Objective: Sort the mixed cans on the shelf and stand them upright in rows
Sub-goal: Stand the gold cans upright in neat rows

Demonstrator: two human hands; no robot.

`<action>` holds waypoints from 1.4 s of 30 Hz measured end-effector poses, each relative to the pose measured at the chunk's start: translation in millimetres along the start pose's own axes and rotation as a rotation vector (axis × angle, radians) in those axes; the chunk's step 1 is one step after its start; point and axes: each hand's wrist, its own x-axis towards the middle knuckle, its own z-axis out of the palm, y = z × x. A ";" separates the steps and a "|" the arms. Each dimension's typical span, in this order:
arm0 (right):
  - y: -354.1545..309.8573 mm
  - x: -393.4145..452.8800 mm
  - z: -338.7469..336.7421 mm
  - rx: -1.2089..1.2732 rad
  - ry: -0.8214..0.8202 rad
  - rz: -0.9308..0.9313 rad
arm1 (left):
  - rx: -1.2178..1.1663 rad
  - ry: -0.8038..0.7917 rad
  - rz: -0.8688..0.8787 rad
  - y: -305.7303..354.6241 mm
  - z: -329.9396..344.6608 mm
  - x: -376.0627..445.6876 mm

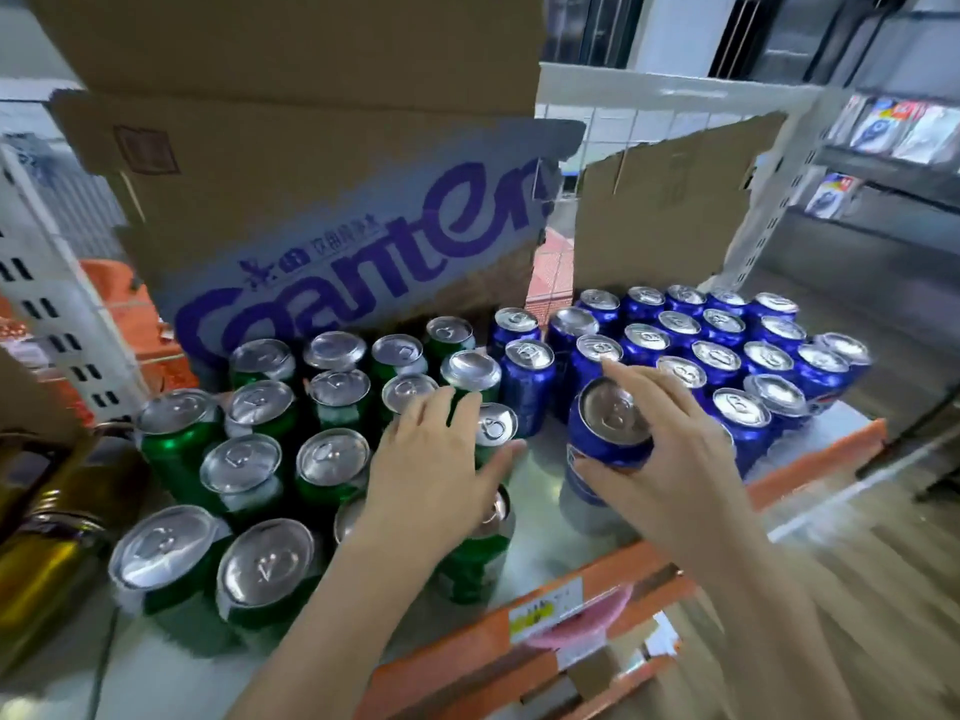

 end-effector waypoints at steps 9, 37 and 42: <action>62.8 36.2 22.5 -0.052 -0.219 -0.076 | 0.010 0.047 -0.112 14.3 20.0 2.8; 14.5 19.8 61.1 -0.180 -0.093 -0.364 | 0.103 0.123 -0.237 -0.4 -14.2 -49.5; -54.9 -4.7 86.6 -0.092 -0.062 -0.390 | 0.169 0.260 -0.448 -68.1 -42.4 -128.9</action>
